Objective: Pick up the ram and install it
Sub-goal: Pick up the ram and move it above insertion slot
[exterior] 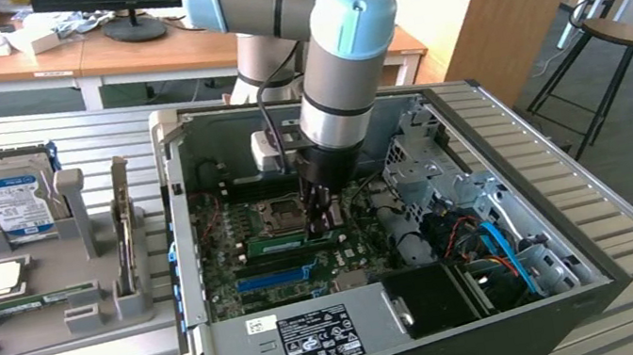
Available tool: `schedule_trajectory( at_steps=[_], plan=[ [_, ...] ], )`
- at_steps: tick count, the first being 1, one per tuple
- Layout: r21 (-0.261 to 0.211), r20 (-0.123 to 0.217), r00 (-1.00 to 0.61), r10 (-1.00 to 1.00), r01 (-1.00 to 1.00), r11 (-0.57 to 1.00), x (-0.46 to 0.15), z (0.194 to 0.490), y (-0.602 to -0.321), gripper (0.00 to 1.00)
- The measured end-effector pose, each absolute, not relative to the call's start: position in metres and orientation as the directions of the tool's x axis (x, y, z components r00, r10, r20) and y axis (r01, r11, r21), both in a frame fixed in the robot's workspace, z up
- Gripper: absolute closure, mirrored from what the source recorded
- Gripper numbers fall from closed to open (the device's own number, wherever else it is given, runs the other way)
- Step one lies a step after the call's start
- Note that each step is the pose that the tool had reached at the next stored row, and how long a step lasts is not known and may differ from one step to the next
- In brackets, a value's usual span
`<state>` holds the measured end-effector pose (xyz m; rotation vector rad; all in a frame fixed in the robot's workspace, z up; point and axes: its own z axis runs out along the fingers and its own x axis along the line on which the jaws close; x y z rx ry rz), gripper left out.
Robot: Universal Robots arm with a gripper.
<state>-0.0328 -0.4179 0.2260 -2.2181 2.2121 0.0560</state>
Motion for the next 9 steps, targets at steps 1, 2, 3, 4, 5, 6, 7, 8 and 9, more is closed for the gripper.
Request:
schedule_trajectory(
  at_steps=[1,2,3,4,5,6,7,8,9],
  plan=[
    [0.019,-0.031,0.002,-1.000,-1.000,-0.003,-0.0328,0.2260,-0.4179,0.89],
    [0.019,-0.031,0.003,-1.000,-1.000,-0.003,-0.0327,0.2261,-0.4179,0.89],
    [0.019,-0.031,0.003,-1.000,-1.000,-0.003,-0.0327,0.2261,-0.4179,0.89],
    [0.019,-0.031,0.003,-1.000,-1.000,-0.003,-0.0327,0.2261,-0.4179,0.89],
    [0.019,-0.031,0.002,-1.000,-1.000,-0.003,-0.0327,0.2261,-0.4179,0.89],
    [0.019,-0.031,0.002,-1.000,-1.000,-0.003,-0.0327,0.2261,-0.4179,0.89],
    [0.020,-0.031,0.003,-1.000,-1.000,-0.003,-0.0327,0.2260,-0.4180,0.89],
    [0.020,-0.031,0.003,-1.000,-1.000,-0.003,-0.0328,0.2258,-0.4180,0.89],
    [0.020,-0.031,0.003,-1.000,-1.000,-0.003,-0.0328,0.2257,-0.4180,0.89]
  ],
)
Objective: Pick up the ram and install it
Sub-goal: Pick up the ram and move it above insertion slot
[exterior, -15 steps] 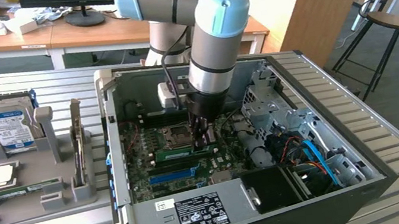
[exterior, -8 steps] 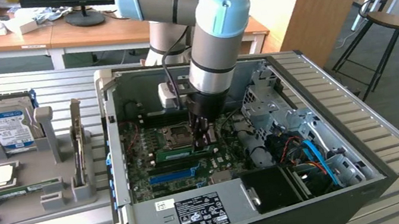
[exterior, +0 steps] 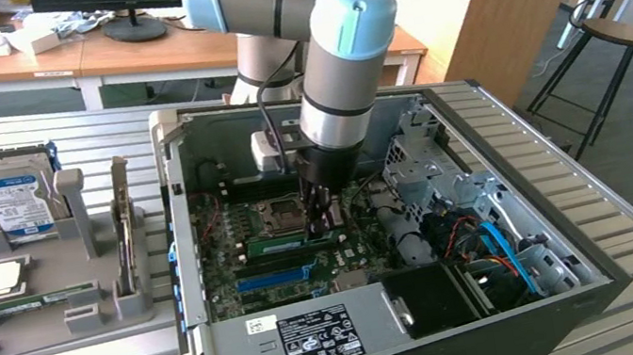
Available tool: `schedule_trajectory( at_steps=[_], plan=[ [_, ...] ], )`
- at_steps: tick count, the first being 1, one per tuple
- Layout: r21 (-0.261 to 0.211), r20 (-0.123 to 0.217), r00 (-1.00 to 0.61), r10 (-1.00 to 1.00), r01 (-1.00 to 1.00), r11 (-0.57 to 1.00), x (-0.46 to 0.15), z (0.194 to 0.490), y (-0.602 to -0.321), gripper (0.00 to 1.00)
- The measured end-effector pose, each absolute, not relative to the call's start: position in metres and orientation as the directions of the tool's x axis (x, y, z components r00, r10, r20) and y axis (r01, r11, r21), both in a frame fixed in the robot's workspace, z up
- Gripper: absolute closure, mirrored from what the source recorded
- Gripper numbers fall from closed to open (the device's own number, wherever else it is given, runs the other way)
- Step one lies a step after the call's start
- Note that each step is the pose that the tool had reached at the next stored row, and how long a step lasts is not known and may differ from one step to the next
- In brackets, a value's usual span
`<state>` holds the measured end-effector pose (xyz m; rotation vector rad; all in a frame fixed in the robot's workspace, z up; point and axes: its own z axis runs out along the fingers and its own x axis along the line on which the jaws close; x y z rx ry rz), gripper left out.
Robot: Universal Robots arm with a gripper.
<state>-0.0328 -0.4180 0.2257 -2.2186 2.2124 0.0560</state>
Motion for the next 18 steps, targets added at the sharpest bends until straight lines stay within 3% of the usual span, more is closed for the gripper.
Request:
schedule_trajectory(
  at_steps=[16,18],
  plan=[
    [0.018,-0.032,0.003,-0.999,-1.000,-0.003,-0.0326,0.2219,-0.4179,0.89],
    [0.019,-0.032,0.003,-0.999,-1.000,-0.003,-0.0327,0.2218,-0.4179,0.82]
  ],
)
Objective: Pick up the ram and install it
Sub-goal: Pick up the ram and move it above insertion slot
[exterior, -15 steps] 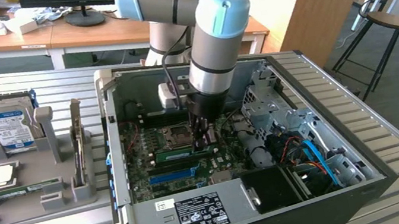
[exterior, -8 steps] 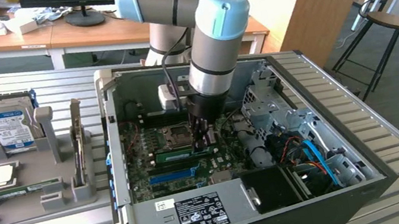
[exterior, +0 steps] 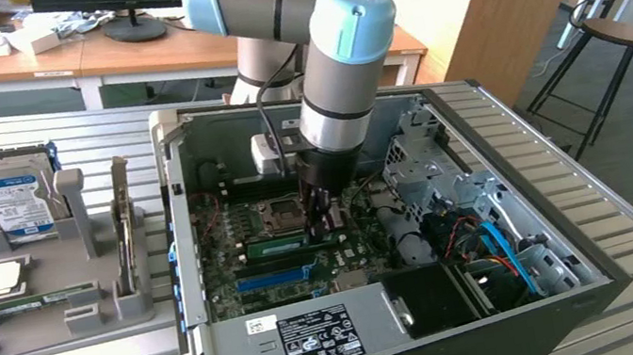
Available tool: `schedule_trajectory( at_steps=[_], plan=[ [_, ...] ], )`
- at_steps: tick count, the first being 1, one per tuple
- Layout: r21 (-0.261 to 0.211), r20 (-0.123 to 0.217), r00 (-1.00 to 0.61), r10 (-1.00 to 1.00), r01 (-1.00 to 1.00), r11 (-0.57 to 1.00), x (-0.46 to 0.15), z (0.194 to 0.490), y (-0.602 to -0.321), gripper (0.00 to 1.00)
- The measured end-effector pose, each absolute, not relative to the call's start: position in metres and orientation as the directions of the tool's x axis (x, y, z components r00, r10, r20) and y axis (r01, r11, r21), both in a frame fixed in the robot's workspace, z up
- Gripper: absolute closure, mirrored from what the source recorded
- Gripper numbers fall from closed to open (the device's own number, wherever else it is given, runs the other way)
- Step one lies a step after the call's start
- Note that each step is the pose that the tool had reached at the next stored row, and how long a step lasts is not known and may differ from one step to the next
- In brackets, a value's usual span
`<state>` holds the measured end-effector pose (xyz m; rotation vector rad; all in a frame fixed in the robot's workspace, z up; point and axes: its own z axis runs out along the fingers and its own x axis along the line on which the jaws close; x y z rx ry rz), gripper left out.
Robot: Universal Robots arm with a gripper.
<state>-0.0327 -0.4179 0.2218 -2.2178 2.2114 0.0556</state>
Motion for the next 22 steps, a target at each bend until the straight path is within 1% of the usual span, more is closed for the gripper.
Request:
schedule_trajectory(
  at_steps=[1,2,3,4,8,11,22],
  plan=[
    [0.019,-0.032,0.003,-0.999,-1.000,-0.003,-0.033,0.222,-0.418,0.82],
    [0.019,-0.031,0.003,-1.000,-1.000,-0.003,-0.033,0.222,-0.418,0.76],
    [0.019,-0.031,0.003,-1.000,-1.000,-0.003,-0.033,0.222,-0.418,0.76],
    [0.019,-0.031,0.003,-1.000,-1.000,-0.003,-0.033,0.222,-0.418,0.69],
    [0.019,-0.031,0.003,-1.000,-1.000,-0.003,-0.033,0.223,-0.418,0.69],
    [0.019,-0.031,0.003,-1.000,-1.000,-0.003,-0.033,0.230,-0.418,0.69],
    [0.019,-0.031,0.003,-1.000,-1.000,-0.003,-0.033,0.277,-0.418,0.69]
  ],
)
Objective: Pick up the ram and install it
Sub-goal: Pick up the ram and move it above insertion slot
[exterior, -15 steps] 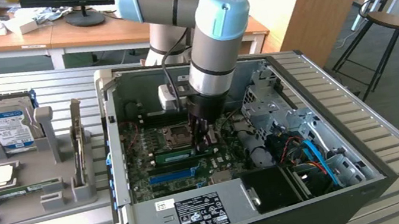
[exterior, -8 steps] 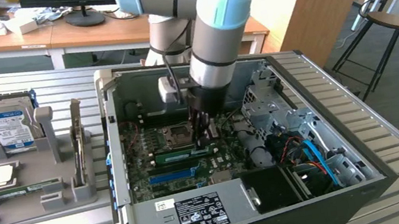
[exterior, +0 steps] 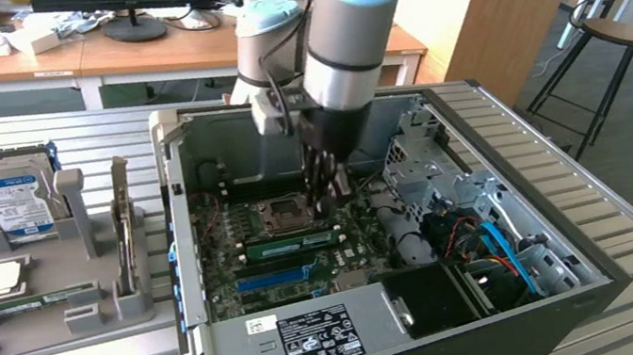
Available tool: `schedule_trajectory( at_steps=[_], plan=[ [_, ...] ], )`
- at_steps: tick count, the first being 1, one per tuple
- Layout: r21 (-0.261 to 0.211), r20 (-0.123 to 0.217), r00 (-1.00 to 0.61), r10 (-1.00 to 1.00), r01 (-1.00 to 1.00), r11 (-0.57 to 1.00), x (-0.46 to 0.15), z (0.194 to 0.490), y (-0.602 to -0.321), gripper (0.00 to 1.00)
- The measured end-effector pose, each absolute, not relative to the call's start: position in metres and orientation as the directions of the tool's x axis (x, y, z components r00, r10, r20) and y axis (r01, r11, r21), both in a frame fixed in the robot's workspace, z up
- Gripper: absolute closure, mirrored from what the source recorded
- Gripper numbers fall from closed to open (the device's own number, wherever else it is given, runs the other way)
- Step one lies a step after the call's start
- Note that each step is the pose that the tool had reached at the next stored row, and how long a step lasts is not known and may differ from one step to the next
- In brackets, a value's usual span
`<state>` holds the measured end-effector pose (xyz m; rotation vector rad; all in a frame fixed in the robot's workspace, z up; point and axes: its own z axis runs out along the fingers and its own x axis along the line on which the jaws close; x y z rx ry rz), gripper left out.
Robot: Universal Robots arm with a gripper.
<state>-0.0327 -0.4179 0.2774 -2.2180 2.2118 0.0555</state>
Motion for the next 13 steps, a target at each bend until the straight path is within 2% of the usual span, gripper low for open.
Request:
schedule_trajectory(
  at_steps=[13],
  plan=[
    [0.019,-0.031,0.003,-1.000,-1.000,-0.003,-0.033,0.337,-0.418,0.69]
  ],
)
